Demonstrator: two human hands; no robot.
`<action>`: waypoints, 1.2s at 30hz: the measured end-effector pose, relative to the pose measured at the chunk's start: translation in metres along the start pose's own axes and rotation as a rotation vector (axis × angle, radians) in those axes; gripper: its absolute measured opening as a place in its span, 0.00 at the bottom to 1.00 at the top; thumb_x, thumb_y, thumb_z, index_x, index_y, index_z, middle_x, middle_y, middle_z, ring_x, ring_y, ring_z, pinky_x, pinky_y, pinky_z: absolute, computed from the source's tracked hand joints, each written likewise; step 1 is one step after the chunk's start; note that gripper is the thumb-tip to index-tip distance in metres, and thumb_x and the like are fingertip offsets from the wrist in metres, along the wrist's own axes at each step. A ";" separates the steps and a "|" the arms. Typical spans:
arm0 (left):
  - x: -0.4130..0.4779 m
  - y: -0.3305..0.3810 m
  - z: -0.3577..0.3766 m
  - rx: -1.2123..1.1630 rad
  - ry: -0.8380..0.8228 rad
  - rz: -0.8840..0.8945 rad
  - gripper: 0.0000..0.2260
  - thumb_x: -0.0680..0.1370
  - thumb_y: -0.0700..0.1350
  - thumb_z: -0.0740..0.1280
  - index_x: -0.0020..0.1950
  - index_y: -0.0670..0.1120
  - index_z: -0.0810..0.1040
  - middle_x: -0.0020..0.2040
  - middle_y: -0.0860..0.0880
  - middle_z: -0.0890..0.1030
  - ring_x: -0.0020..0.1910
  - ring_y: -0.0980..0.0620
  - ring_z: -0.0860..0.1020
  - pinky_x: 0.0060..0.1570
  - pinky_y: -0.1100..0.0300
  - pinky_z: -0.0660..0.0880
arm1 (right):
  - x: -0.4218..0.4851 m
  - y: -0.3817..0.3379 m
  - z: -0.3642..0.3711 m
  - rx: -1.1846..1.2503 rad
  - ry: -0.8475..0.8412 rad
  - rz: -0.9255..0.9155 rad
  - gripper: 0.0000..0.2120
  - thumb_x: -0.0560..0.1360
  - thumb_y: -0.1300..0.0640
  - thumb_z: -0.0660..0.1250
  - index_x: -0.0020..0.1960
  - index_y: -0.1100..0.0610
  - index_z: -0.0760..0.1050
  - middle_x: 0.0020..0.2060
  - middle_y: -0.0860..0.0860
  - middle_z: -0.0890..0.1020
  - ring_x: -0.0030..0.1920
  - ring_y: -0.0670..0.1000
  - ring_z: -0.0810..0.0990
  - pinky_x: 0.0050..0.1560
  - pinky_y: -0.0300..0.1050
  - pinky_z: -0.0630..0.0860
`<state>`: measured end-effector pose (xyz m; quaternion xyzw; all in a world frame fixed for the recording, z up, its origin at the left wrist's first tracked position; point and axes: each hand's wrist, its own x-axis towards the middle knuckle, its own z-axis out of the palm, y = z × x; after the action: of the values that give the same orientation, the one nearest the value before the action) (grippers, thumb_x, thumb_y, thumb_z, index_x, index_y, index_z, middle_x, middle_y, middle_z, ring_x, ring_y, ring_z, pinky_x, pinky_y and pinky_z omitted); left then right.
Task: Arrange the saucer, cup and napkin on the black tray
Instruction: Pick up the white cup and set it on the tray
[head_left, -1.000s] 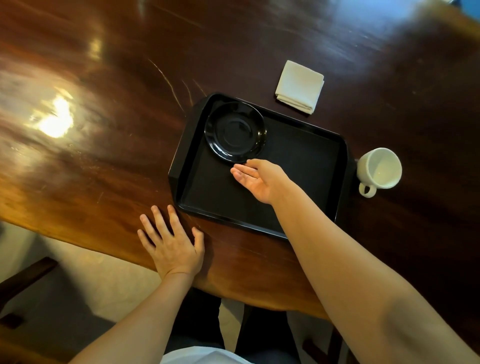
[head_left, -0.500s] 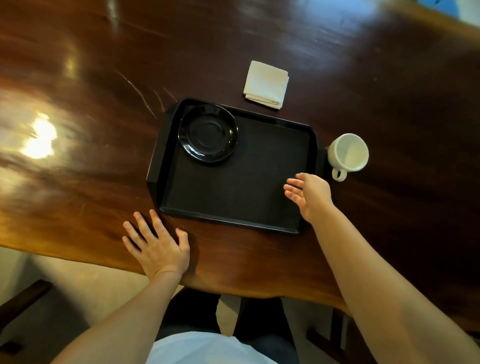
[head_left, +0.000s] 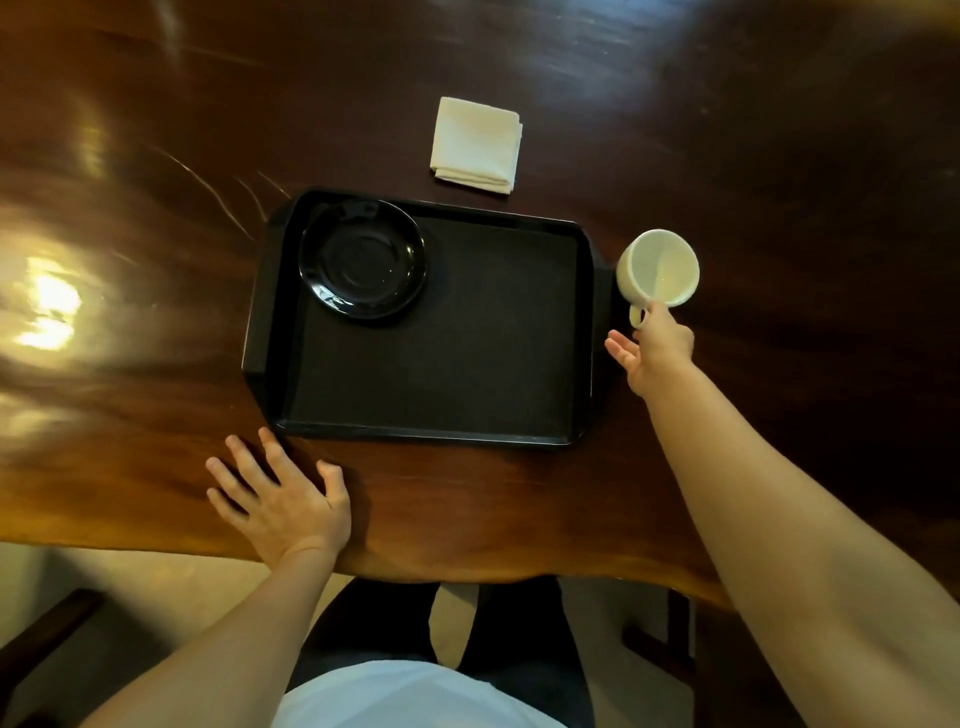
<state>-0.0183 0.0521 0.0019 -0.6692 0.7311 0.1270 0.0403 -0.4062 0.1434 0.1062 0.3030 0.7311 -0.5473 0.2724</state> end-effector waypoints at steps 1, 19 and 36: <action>0.000 0.000 0.001 -0.002 0.006 0.002 0.36 0.79 0.59 0.57 0.83 0.43 0.59 0.84 0.37 0.56 0.83 0.32 0.50 0.79 0.36 0.45 | 0.004 -0.001 0.001 0.015 -0.005 0.016 0.22 0.79 0.52 0.66 0.70 0.57 0.68 0.58 0.57 0.75 0.49 0.56 0.81 0.39 0.47 0.82; 0.001 -0.003 0.009 -0.028 0.074 0.013 0.36 0.79 0.59 0.56 0.83 0.43 0.58 0.84 0.38 0.56 0.83 0.33 0.51 0.79 0.35 0.46 | 0.050 -0.008 -0.003 -0.090 -0.185 0.161 0.17 0.81 0.44 0.56 0.61 0.55 0.71 0.31 0.50 0.64 0.25 0.46 0.60 0.22 0.38 0.58; 0.000 -0.003 0.009 -0.052 0.090 0.021 0.35 0.79 0.59 0.55 0.83 0.43 0.58 0.83 0.37 0.56 0.83 0.32 0.51 0.79 0.35 0.46 | 0.025 -0.019 -0.010 -0.134 -0.190 0.042 0.21 0.82 0.43 0.54 0.62 0.58 0.70 0.28 0.49 0.63 0.23 0.45 0.60 0.22 0.38 0.59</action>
<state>-0.0163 0.0536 -0.0068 -0.6674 0.7355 0.1163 -0.0114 -0.4381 0.1522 0.1026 0.2460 0.7302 -0.5179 0.3716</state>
